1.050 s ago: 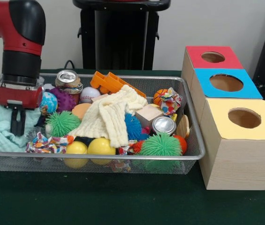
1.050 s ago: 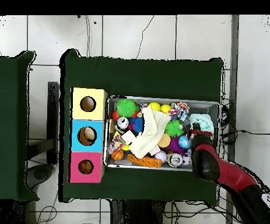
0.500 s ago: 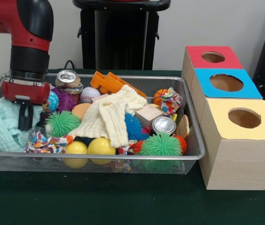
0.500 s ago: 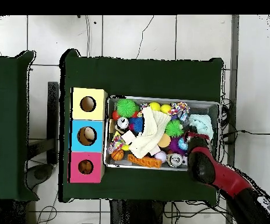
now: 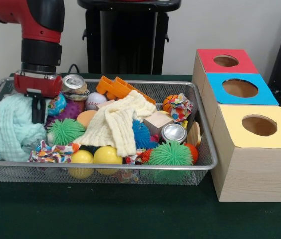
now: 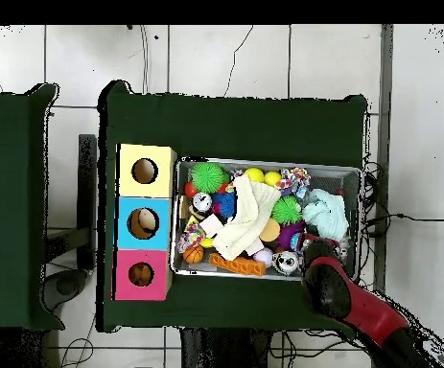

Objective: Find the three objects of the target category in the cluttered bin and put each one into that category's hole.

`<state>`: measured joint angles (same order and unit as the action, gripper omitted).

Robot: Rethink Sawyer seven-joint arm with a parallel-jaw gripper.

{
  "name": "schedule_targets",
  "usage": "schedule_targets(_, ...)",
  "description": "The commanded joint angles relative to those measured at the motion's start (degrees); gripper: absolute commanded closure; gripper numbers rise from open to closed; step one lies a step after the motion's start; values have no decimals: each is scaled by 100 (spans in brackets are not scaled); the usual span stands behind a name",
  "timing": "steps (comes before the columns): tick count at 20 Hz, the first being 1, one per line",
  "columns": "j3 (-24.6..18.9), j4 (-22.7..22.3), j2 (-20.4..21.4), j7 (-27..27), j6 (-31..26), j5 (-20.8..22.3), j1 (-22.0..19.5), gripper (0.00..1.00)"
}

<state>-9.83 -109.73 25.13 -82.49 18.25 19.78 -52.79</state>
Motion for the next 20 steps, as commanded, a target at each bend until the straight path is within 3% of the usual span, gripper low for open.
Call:
schedule_targets(1,562,-1371,-436,-1188,-1340,-269,154,100)
schedule_targets(20,483,-1659,-328,-1095,-1406,-638,132,100)
